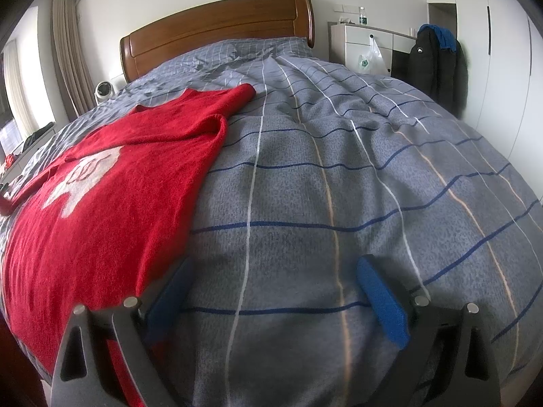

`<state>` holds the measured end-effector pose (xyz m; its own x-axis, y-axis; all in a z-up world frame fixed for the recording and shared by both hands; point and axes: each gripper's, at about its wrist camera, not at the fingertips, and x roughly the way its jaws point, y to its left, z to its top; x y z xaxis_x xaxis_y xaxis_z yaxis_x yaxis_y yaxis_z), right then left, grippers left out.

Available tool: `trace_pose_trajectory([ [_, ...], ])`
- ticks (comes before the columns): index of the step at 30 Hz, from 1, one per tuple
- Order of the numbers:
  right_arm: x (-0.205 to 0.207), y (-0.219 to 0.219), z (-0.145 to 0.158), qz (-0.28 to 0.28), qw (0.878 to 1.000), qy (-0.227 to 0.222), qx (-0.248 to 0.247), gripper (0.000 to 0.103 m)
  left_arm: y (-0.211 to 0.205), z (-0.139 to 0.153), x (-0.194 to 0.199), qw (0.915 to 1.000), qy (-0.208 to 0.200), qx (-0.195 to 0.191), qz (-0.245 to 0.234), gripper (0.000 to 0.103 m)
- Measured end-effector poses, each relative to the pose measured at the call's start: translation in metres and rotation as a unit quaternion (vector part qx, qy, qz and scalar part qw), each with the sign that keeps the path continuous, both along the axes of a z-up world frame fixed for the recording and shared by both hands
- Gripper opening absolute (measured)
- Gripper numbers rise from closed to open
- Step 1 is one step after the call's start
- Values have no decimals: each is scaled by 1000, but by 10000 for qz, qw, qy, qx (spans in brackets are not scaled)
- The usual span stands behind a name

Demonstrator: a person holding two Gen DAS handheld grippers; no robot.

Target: Fold small clothes

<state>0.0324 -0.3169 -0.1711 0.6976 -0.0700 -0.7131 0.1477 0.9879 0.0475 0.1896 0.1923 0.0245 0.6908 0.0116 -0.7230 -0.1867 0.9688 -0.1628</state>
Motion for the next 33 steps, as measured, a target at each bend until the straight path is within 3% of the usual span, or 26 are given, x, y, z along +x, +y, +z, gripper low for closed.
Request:
trace_pose_trajectory([
  [4, 0, 0, 0, 4, 10000, -2, 7, 97, -126, 45, 30, 9908, -430, 254, -1255, 5],
  [7, -1, 0, -1, 17, 10000, -21, 3, 97, -205, 48, 45, 9802, -556, 325, -1873, 5],
  [10, -1, 0, -1, 39, 10000, -34, -7, 97, -282, 31, 49, 9694, -494, 261, -2390, 5],
  [14, -2, 0, -1, 71, 10000, -39, 1, 97, -361, -22, 50, 9576, -140, 194, -2872, 9],
  [15, -2, 0, -1, 77, 10000, -41, 4, 97, -373, -29, 47, 9554, -34, 232, -2945, 21],
  [16, -2, 0, -1, 81, 10000, -40, 9, 97, -382, -46, 45, 9522, 169, 332, -3032, 45],
  [18, -3, -1, 0, 87, 10000, -39, 28, 97, -384, -70, 27, 9498, 324, 525, -3068, 63],
  [19, -3, -1, 0, 93, 9999, -39, 31, 97, -380, -75, 19, 9481, 292, 549, -3118, 65],
  [21, -3, -2, 0, 108, 9999, -41, 34, 97, -361, -84, 2, 9448, 329, 573, -3210, 65],
  [24, -3, -2, -1, 120, 9999, -45, 40, 97, -304, -88, -16, 9498, 278, 708, -3035, 68],
  [28, 0, 0, -2, 139, 9999, -36, 21, 100, -232, -100, -12, 9588, 311, 1127, -2591, 71],
  [31, 1, 1, -2, 145, 9999, -40, 5, 101, -198, -123, 0, 9566, 632, 1342, -2508, 71],
  [33, 1, 2, -3, 141, 9999, -45, -18, 101, -192, -138, 7, 9544, 685, 1689, -2364, 71],
])
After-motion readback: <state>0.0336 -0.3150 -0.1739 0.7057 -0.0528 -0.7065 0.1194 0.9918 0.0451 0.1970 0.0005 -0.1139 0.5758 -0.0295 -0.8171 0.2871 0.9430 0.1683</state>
